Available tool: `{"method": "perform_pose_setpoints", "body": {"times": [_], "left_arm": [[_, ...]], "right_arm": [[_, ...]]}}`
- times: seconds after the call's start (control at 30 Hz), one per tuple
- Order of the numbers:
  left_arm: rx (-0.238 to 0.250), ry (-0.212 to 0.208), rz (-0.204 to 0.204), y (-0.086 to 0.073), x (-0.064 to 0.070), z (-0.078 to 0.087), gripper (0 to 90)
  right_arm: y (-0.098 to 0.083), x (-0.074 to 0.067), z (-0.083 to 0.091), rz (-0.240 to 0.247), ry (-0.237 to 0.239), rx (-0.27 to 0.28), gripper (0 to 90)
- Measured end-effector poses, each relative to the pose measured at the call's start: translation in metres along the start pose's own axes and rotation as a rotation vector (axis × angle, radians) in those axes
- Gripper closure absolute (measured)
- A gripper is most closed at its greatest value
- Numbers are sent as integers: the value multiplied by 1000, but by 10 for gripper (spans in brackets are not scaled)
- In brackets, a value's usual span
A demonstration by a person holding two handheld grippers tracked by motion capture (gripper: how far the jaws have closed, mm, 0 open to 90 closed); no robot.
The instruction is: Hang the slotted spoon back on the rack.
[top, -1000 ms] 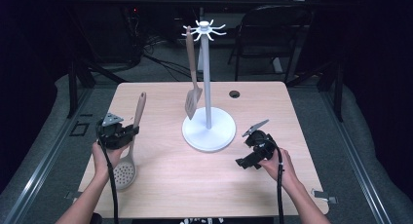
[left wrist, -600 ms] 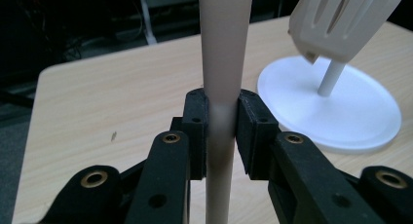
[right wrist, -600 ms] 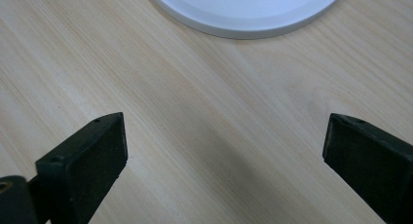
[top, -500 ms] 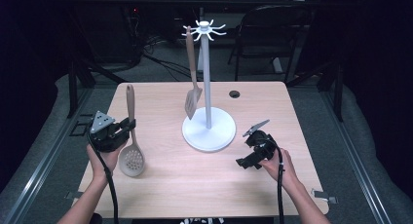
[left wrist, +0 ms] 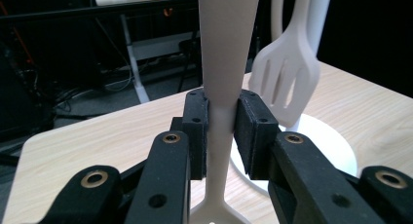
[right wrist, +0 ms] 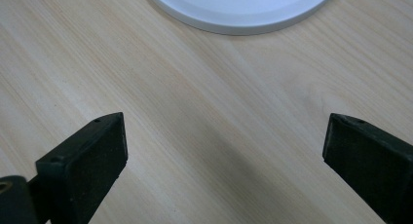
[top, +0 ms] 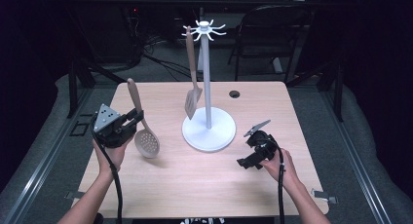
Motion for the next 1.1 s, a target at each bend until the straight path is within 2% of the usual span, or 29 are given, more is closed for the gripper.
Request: {"method": "perform_pose_setpoints", "body": {"times": [0.67,1.1], "left_arm": [[4,-95,-62,24,43,-21,757],[14,-132,-76,38,63,-36,757]], "right_arm": [[-1,0,1,-4,-1,-5,21],[-1,1,1,0,1,-3,21]]}}
Point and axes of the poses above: each handheld gripper's, and its own axes: z roughly backward along the jaws, y roughly out of its top, x roughly to its right, the point moved 8 cm from there along -z, roughly forward along the jaws
